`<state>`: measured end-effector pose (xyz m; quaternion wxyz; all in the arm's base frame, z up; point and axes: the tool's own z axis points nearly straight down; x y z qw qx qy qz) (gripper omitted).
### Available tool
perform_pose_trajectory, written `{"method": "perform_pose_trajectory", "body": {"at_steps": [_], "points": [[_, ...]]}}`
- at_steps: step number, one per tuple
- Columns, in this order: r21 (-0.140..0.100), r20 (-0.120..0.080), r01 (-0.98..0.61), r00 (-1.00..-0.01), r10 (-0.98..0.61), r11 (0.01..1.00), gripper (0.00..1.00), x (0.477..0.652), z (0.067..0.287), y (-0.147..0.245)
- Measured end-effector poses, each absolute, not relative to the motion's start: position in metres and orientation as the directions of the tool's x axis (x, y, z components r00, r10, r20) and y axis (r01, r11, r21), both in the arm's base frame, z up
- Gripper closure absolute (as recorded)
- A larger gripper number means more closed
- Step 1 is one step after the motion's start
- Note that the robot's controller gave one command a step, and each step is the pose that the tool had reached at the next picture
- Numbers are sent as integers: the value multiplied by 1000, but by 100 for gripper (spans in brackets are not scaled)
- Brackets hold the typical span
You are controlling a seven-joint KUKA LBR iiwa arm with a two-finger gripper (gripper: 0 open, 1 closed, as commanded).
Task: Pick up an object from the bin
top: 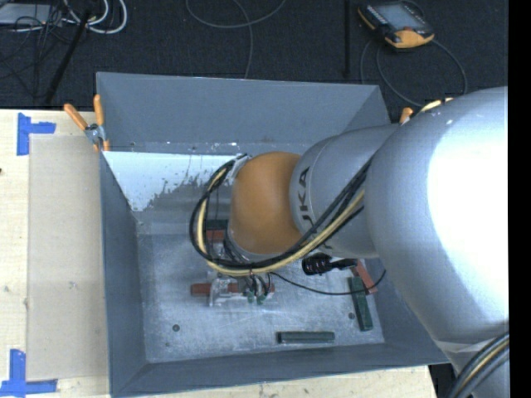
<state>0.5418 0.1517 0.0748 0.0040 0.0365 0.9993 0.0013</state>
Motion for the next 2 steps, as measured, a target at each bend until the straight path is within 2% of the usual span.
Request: {"method": "perform_pose_trajectory", "body": {"at_steps": [1, 2], "points": [[3, -8, 73, -997, 73, 997, 100, 542, 75, 152], [-1, 1, 47, -999, 47, 999, 100, 549, 206, 147]]}}
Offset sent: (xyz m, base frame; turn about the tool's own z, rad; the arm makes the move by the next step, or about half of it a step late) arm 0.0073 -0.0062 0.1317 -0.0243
